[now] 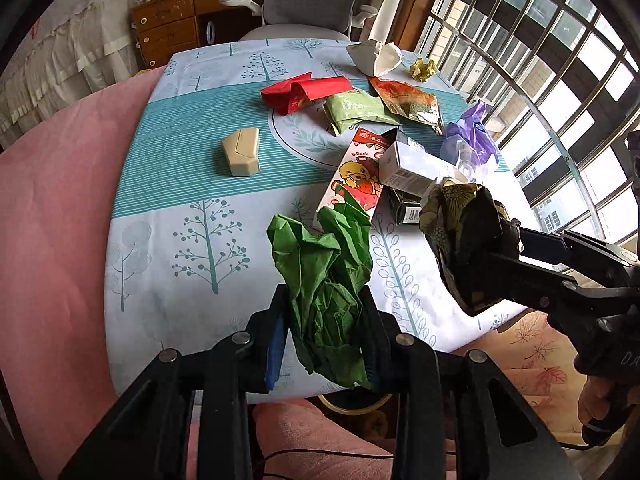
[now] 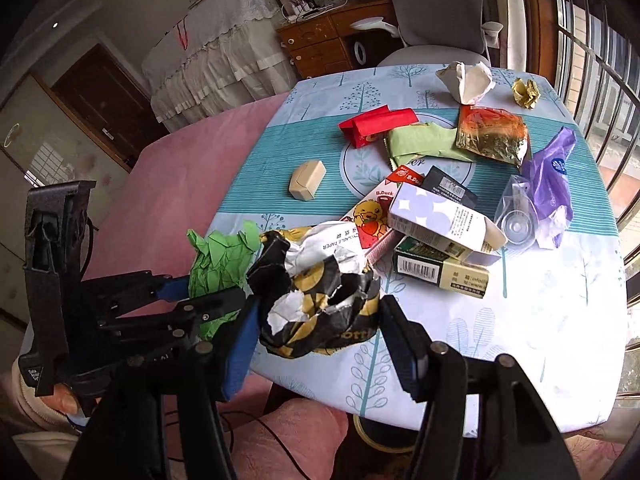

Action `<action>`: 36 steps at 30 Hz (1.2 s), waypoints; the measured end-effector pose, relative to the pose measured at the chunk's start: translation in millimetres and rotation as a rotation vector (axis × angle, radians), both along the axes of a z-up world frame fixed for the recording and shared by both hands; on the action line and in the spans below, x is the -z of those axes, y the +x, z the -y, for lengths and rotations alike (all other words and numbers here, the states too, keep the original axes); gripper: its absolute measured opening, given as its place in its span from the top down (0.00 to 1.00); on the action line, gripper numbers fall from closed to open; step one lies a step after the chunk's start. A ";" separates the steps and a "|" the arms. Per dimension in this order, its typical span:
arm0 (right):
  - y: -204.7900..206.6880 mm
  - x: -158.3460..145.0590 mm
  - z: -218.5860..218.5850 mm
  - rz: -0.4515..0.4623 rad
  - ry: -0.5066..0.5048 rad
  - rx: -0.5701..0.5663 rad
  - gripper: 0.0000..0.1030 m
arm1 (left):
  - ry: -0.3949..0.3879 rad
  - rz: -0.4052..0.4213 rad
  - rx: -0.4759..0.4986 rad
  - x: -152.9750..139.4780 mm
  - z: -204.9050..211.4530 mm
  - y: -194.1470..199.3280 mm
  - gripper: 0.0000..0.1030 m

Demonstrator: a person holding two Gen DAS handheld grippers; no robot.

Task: Collect trash
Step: 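Carry both items down over the bin and open both tools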

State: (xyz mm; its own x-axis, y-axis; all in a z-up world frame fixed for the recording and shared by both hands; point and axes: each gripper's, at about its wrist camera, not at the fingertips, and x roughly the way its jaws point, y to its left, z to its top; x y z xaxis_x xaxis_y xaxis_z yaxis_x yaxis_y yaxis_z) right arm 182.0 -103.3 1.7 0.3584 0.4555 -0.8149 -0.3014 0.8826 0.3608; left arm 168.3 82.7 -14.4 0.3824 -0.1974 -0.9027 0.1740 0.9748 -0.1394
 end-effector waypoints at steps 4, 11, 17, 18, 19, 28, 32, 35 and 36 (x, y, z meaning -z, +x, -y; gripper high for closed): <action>-47.8 4.3 34.6 -0.003 0.011 -0.032 0.42 | -0.012 0.022 -0.034 -1.1 32.2 -56.8 0.70; -115.1 31.1 80.0 -0.084 0.038 -0.030 0.42 | 0.033 -0.006 -0.003 9.1 85.5 -130.2 0.70; -154.2 80.0 98.2 -0.195 0.051 0.011 0.42 | 0.071 -0.054 0.033 34.8 109.9 -162.3 0.70; -158.9 90.2 99.5 -0.215 0.053 0.018 0.42 | 0.073 -0.066 0.032 43.3 111.8 -164.6 0.70; -162.9 101.0 99.7 -0.234 0.050 0.025 0.42 | 0.075 -0.082 0.028 51.0 113.7 -166.9 0.70; -174.8 209.8 101.1 -0.360 0.050 0.131 0.42 | 0.083 -0.183 0.012 157.3 125.0 -172.3 0.69; -169.9 269.4 102.8 -0.400 0.051 0.191 0.41 | 0.068 -0.217 -0.005 212.9 124.8 -164.6 0.68; -163.3 317.8 106.1 -0.435 0.051 0.239 0.41 | 0.041 -0.241 -0.024 257.3 121.4 -153.9 0.68; -160.6 332.8 106.3 -0.444 0.052 0.252 0.41 | 0.036 -0.246 -0.027 271.6 119.7 -150.2 0.68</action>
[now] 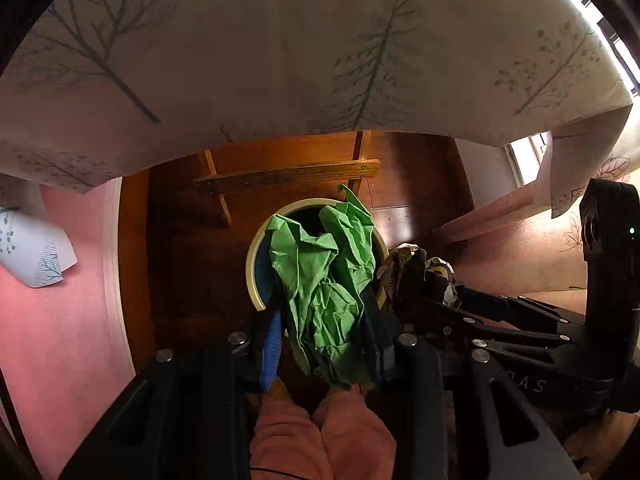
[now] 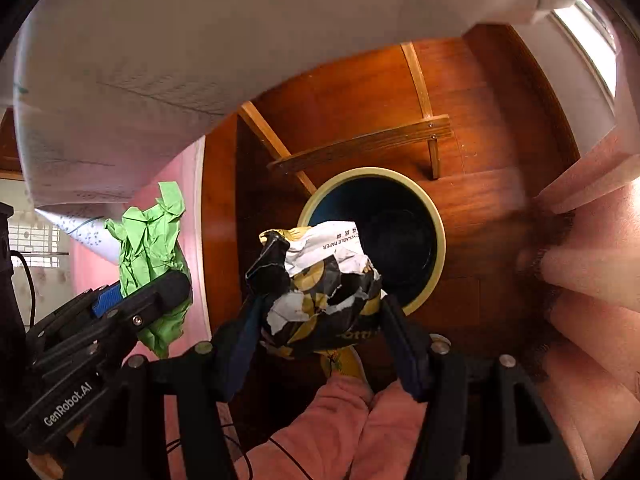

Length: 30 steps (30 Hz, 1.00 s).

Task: Collect trash
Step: 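Carry both items down over the bin and open both tools, then raise both tools back toward the table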

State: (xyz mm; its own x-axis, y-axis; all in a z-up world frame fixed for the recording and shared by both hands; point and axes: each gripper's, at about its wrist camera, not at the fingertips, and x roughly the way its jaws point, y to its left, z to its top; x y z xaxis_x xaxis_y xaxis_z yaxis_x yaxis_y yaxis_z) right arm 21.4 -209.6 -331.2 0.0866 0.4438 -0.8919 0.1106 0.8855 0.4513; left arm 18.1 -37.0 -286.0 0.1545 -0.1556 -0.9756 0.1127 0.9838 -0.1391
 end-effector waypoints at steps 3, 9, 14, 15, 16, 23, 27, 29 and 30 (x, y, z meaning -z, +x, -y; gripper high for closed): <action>6.0 45.5 3.6 -0.011 0.000 0.030 0.39 | -0.006 0.003 0.002 39.4 -0.5 9.5 0.67; 17.4 106.0 11.3 -0.018 0.025 0.097 0.21 | 0.002 0.029 0.030 87.4 -1.3 24.7 0.22; 20.4 119.3 14.7 -0.021 0.021 0.131 0.17 | 0.012 0.029 0.014 101.0 -10.5 30.8 0.16; 19.5 117.9 14.7 -0.018 0.013 0.140 0.17 | 0.013 0.030 0.011 100.7 -10.2 33.0 0.16; 17.9 115.4 15.1 -0.015 0.010 0.148 0.17 | 0.011 0.031 0.006 98.9 -11.8 31.8 0.16; 3.0 79.6 17.3 0.017 -0.021 0.170 0.17 | 0.011 0.026 -0.009 70.6 -22.1 23.5 0.16; -11.1 33.4 14.8 0.040 -0.034 0.182 0.17 | 0.020 0.027 -0.011 27.7 -28.5 14.2 0.16; -18.1 4.9 12.7 0.055 -0.047 0.189 0.17 | 0.041 0.049 0.004 1.1 -30.2 9.0 0.16; -22.4 -11.4 10.8 0.065 -0.065 0.191 0.17 | 0.054 0.068 0.018 -14.6 -30.8 5.4 0.16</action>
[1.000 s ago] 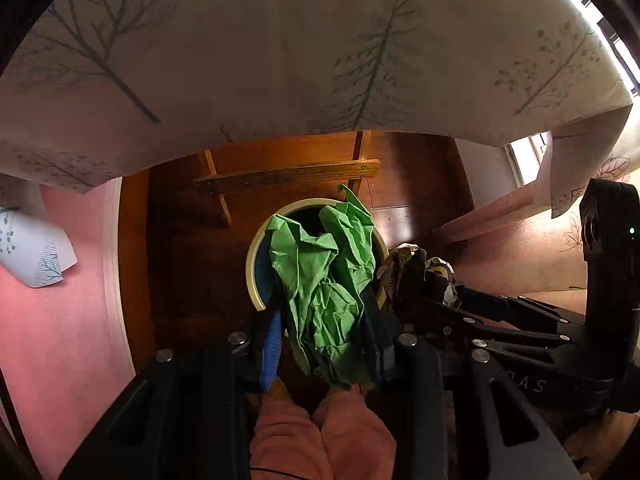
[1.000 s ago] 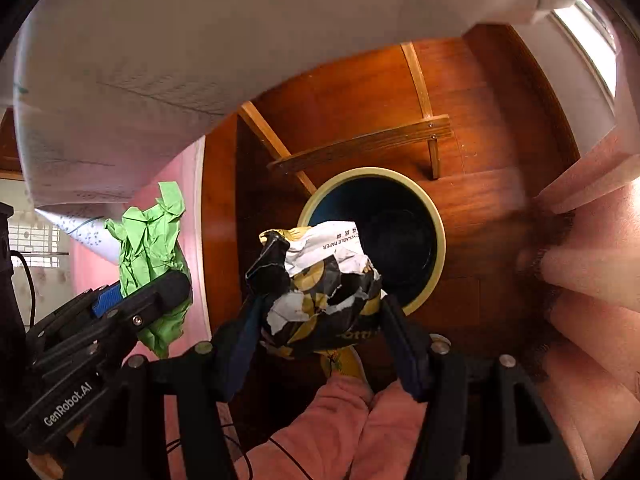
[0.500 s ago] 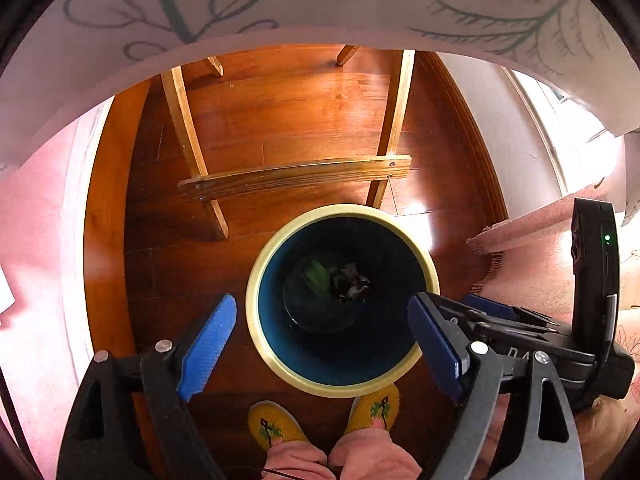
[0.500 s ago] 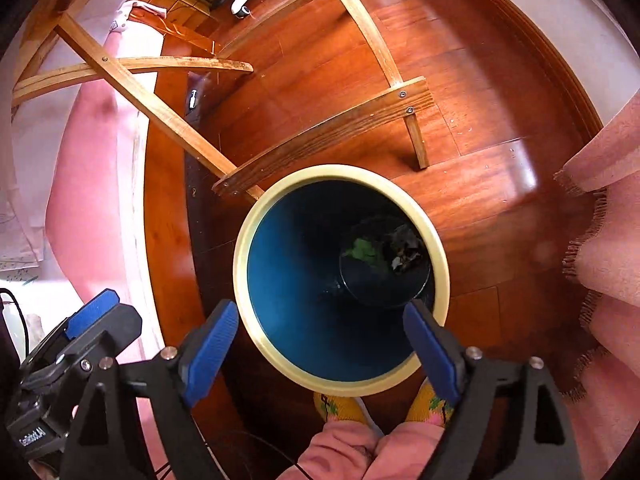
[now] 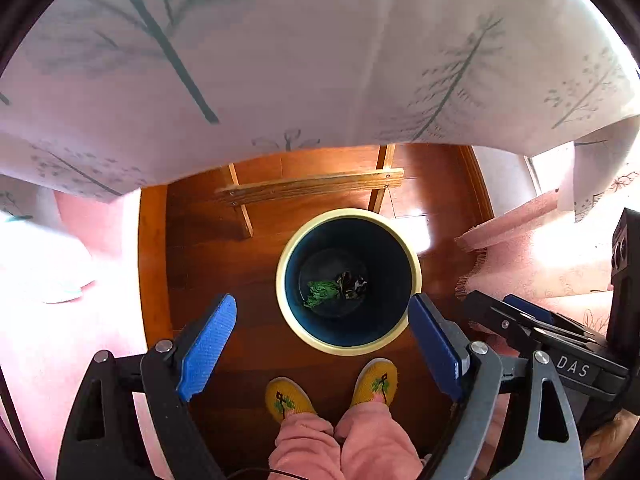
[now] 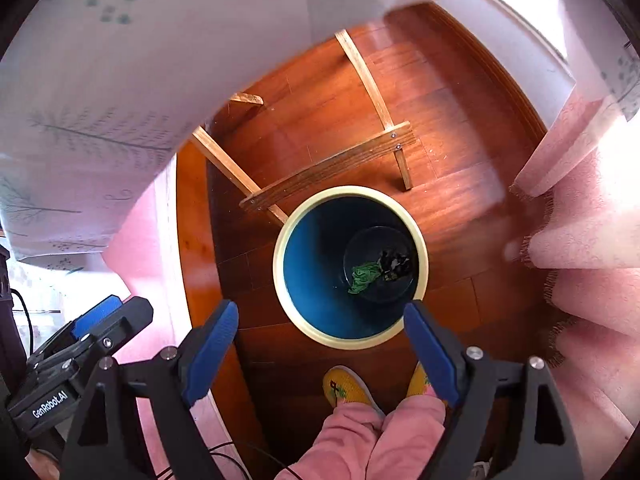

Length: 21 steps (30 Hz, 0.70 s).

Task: Collect trash
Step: 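Raise both tools back toward the table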

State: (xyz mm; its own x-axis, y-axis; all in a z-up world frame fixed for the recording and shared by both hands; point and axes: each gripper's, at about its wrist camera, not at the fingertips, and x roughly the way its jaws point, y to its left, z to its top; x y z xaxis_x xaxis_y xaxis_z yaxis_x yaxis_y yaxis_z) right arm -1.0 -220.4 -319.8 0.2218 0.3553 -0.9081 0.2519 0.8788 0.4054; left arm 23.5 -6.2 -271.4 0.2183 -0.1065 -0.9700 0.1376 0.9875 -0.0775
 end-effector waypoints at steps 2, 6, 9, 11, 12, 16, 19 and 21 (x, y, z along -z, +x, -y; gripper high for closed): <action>-6.9 -29.6 -3.8 0.017 -0.026 0.003 0.17 | 0.033 0.041 0.020 -32.7 -1.9 -5.7 0.16; -19.3 -92.6 -9.8 0.084 -0.052 0.010 0.17 | 0.070 0.094 0.047 -94.0 -7.7 -11.5 0.16; -24.9 -141.0 -15.8 0.142 -0.069 0.006 0.17 | 0.113 0.104 0.058 -133.6 -13.1 -10.8 0.16; -27.1 -174.2 -20.2 0.186 -0.081 0.007 0.17 | 0.097 0.112 0.059 -159.9 -18.8 -9.4 0.16; -27.0 -190.3 -22.9 0.204 -0.088 0.006 0.17 | 0.085 0.126 0.057 -175.5 -23.4 -8.5 0.16; -23.0 -249.3 -32.5 0.287 -0.131 -0.004 0.17 | 0.042 0.219 0.068 -230.6 -32.4 -4.5 0.16; -16.6 -286.8 -37.2 0.340 -0.182 -0.002 0.17 | 0.018 0.282 0.092 -266.1 -33.7 2.7 0.16; -11.4 -306.9 -36.8 0.371 -0.204 0.010 0.17 | 0.007 0.316 0.104 -287.1 -33.7 11.0 0.16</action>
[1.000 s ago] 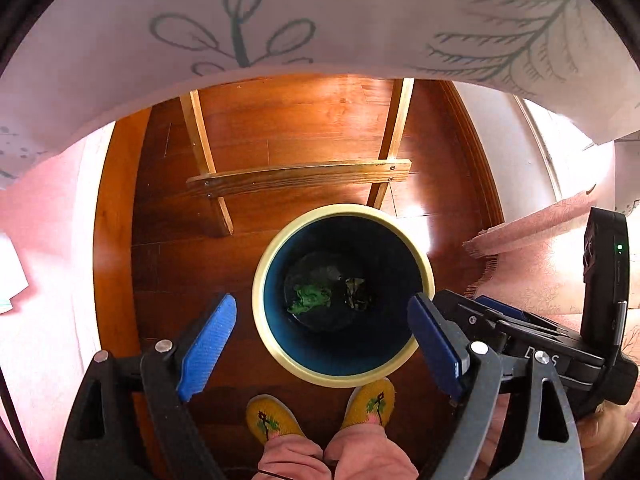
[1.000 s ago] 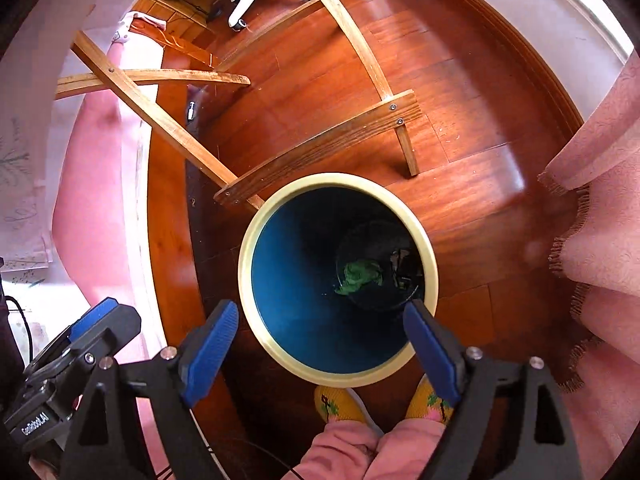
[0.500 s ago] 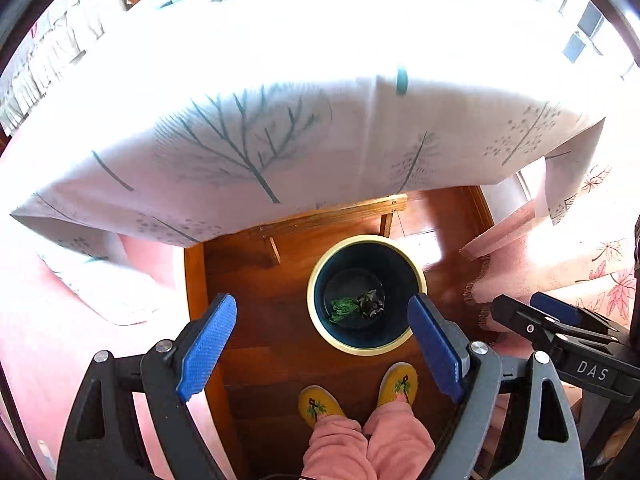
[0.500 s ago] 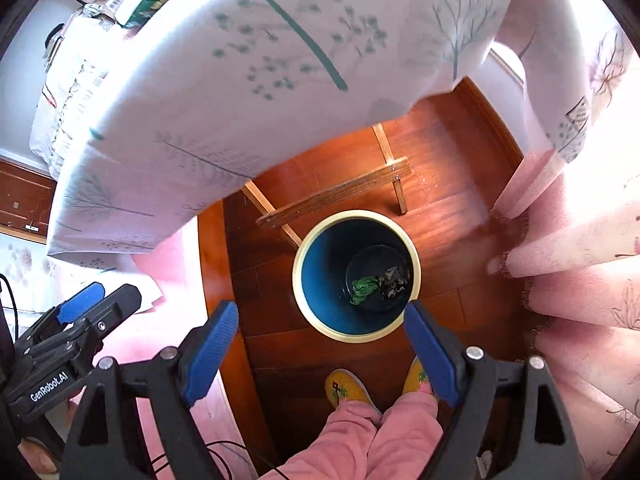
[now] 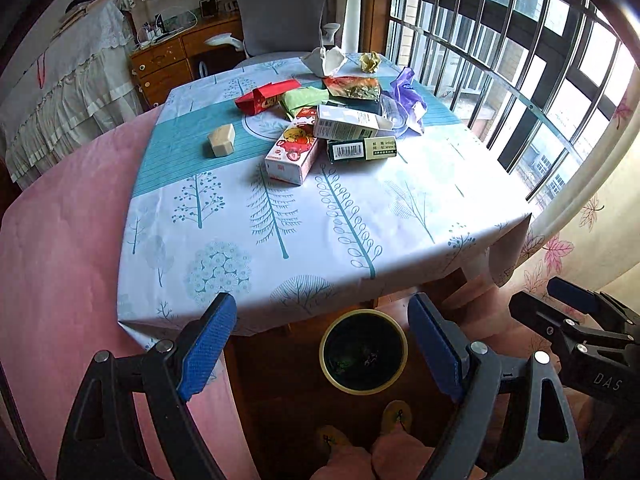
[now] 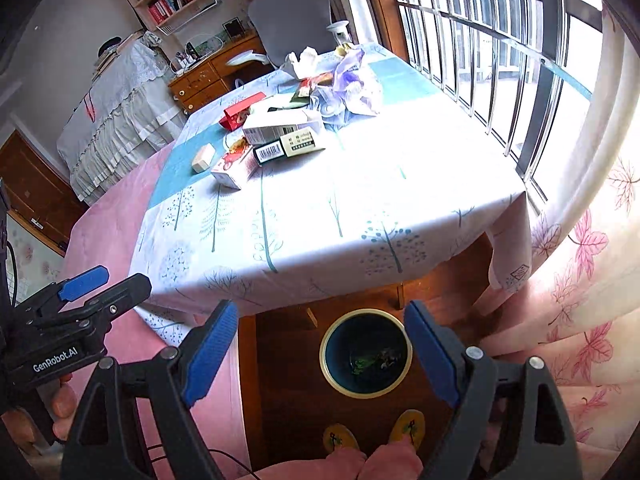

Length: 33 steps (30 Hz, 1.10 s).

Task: Collect trash
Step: 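Raise both tools back toward the table, then grasp the clear plastic bottle with the left tool while the right grasps the purple bag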

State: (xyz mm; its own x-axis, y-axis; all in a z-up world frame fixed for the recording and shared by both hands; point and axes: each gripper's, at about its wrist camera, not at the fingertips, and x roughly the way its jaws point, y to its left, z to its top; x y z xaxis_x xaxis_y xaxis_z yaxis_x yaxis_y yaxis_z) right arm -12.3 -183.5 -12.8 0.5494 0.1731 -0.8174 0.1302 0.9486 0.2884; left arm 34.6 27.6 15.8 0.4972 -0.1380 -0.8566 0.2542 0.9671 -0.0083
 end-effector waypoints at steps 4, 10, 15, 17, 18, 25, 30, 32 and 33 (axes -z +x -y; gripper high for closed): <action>12.1 -28.4 -1.8 0.055 -0.098 0.038 0.17 | -0.030 0.045 0.017 -27.8 0.9 14.6 0.16; 43.4 -60.0 3.3 0.108 -0.149 0.056 0.17 | 0.010 0.103 0.045 -46.9 12.4 33.8 0.16; 96.7 -68.2 18.0 0.112 -0.162 0.040 0.17 | 0.025 0.126 0.033 -58.2 25.3 67.1 0.16; 124.5 -63.5 27.9 0.100 -0.138 0.021 0.17 | 0.043 0.124 0.003 -58.8 32.6 88.3 0.16; 139.0 -59.8 33.6 0.090 -0.126 0.013 0.17 | 0.043 0.119 -0.010 -58.3 35.7 99.7 0.16; 247.1 -17.1 67.5 -0.010 -0.035 -0.052 0.19 | 0.012 0.018 -0.120 -38.1 60.4 186.0 0.16; 309.4 23.3 79.7 -0.100 0.018 -0.109 0.19 | 0.012 -0.044 -0.132 -16.9 93.1 237.9 0.16; 326.7 40.0 80.9 -0.135 0.014 -0.140 0.21 | 0.017 -0.063 -0.133 -7.0 106.5 255.7 0.16; 334.7 48.4 81.3 -0.157 0.012 -0.158 0.26 | 0.018 -0.077 -0.130 -1.2 112.6 264.2 0.16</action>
